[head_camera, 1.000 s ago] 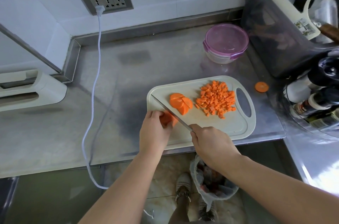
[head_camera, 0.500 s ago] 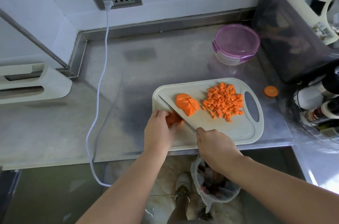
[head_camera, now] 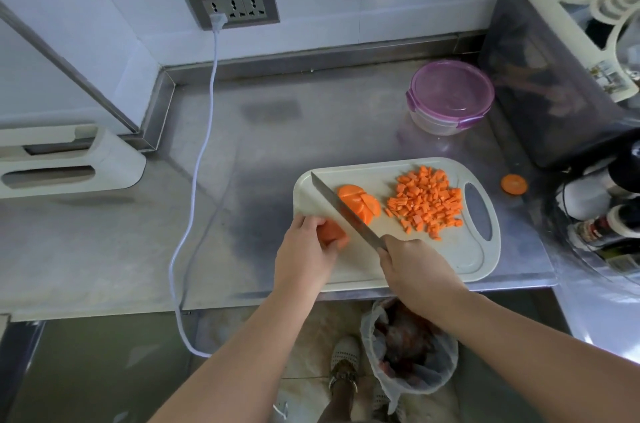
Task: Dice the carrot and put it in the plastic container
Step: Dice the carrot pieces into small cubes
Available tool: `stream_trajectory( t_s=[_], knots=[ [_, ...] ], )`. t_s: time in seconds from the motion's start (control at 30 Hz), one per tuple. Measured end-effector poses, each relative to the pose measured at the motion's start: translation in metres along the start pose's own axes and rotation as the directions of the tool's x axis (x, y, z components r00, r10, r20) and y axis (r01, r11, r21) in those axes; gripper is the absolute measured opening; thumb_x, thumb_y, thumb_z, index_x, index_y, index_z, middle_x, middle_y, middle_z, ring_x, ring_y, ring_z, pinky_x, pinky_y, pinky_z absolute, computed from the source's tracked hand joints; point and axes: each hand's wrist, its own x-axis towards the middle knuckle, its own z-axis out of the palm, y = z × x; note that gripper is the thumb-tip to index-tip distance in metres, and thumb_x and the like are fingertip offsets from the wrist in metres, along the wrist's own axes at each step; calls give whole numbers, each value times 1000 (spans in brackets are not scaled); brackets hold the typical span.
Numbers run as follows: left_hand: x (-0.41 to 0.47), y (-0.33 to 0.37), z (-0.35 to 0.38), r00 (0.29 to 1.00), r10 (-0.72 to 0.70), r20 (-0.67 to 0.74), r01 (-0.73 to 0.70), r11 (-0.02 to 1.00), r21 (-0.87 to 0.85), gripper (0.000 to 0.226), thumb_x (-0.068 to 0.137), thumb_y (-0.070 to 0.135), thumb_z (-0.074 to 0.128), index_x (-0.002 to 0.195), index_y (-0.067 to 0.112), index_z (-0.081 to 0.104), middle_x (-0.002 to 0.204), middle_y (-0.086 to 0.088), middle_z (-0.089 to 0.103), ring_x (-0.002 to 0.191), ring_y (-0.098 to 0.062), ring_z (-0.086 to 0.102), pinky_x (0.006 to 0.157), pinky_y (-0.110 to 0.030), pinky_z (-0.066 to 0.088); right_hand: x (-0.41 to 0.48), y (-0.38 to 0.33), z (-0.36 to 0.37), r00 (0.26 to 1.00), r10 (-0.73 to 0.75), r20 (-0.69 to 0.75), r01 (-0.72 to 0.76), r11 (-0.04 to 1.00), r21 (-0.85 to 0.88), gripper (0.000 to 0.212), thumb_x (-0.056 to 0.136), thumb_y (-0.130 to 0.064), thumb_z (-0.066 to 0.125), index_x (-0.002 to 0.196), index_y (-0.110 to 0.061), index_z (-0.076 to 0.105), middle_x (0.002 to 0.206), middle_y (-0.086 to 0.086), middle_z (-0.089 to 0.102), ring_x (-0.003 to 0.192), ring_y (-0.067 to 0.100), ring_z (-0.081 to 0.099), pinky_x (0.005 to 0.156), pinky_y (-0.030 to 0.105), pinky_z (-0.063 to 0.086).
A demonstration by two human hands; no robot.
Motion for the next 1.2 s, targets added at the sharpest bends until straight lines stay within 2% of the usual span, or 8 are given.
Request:
stream_trajectory(
  t_s=[0.17, 0.4, 0.53, 0.7, 0.83, 1.0, 1.1, 1.2],
  knots=[
    [-1, 4, 0, 999, 2, -40, -3, 1000, -30, 30, 82, 42, 69, 101, 19, 64, 99, 11, 50, 96, -17, 59, 69, -23, 38, -10, -3, 2, 999, -49, 13, 50, 996, -80, 29, 104, -27, 27, 118, -15, 49, 85, 5, 56, 77, 26, 58, 63, 34, 44],
    [-1, 4, 2, 998, 8, -56, -10, 1000, -29, 30, 82, 41, 69, 100, 19, 64, 107, 5, 58, 96, -17, 60, 71, -26, 43, -13, -3, 3, 999, -43, 15, 44, 995, -87, 25, 104, -24, 29, 114, -14, 49, 82, 4, 52, 78, 29, 59, 64, 36, 45],
    [-1, 4, 2, 998, 10, -61, -11, 1000, -21, 31, 82, 44, 68, 101, 20, 65, 106, 5, 59, 97, -17, 60, 73, -29, 46, -13, -3, 3, 999, -37, 28, 40, 993, -107, 21, 103, -20, 32, 114, -14, 49, 85, 5, 56, 82, 29, 62, 67, 37, 49],
    [0, 4, 2, 999, 5, -46, -6, 1000, -6, 29, 82, 42, 68, 102, 21, 64, 107, 6, 59, 97, -17, 60, 72, -29, 46, -11, -3, 5, 997, -42, 58, 51, 984, -170, 17, 100, -14, 38, 114, -14, 48, 84, 2, 52, 72, 23, 54, 60, 32, 42],
    [0, 5, 1, 999, 6, -33, -6, 1000, 1, 28, 84, 39, 67, 103, 19, 65, 108, 6, 59, 97, -17, 59, 74, -27, 43, -7, -4, 6, 992, -52, 113, 78, 970, -232, 22, 97, -10, 43, 118, -12, 46, 84, 1, 48, 70, 20, 50, 56, 30, 39],
    [1, 3, 3, 999, 16, -44, -15, 1000, 21, 25, 84, 37, 69, 101, 21, 65, 106, 9, 58, 96, -15, 59, 70, -24, 38, -1, -8, 6, 990, -25, 140, 58, 970, -238, 28, 97, -8, 43, 125, -11, 43, 99, 7, 58, 75, 20, 50, 63, 30, 45],
    [0, 4, 1, 999, 16, -44, -15, 999, 29, 22, 84, 33, 68, 102, 20, 64, 106, 8, 58, 96, -15, 58, 68, -23, 35, 2, -9, 9, 990, 11, 138, 19, 975, -220, 28, 97, -7, 41, 124, -12, 42, 103, 9, 60, 77, 23, 52, 63, 31, 43],
    [-2, 6, 0, 999, 24, -44, -23, 999, 31, 21, 85, 25, 67, 104, 18, 62, 110, 7, 57, 98, -16, 58, 68, -23, 34, 6, -12, 11, 988, 35, 148, -2, 976, -217, 29, 95, -4, 41, 123, -11, 42, 107, 11, 60, 90, 28, 60, 63, 32, 41]
  ],
)
